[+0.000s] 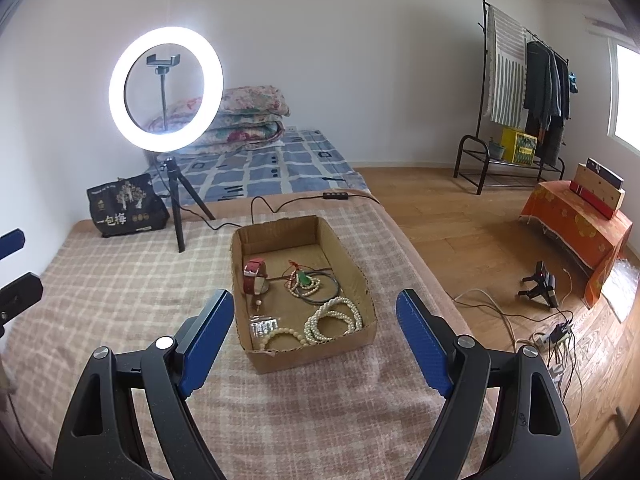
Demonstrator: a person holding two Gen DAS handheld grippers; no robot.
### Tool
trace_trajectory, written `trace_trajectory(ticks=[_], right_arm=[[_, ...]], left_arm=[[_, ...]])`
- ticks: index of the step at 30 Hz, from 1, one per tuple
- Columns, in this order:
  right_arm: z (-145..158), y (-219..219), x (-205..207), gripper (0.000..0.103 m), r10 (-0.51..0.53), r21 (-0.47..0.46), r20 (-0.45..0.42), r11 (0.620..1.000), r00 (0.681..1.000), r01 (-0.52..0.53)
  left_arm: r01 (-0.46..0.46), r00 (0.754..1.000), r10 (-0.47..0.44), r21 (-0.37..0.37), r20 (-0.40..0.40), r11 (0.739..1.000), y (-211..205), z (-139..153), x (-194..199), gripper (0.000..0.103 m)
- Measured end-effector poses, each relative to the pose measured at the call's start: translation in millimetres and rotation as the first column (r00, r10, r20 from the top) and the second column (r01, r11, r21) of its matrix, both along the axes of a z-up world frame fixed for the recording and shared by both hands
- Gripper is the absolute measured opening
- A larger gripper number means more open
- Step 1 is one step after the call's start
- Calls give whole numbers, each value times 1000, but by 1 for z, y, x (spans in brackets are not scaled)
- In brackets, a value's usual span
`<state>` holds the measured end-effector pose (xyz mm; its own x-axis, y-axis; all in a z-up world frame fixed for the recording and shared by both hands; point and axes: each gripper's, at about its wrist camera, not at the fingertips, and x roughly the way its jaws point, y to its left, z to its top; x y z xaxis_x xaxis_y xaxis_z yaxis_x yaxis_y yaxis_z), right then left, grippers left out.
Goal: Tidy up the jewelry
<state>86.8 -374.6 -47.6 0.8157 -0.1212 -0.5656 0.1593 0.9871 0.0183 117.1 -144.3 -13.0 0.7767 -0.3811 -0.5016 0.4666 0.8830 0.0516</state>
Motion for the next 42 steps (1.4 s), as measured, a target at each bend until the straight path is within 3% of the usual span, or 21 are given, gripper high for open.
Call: trace_trajectory(ticks=[42], right_arm=[[-3,2,2,83,0,7,-12,1000,1000,0]], left_arm=[[2,1000,-2,5,-5,1000,-3,0,0,103]])
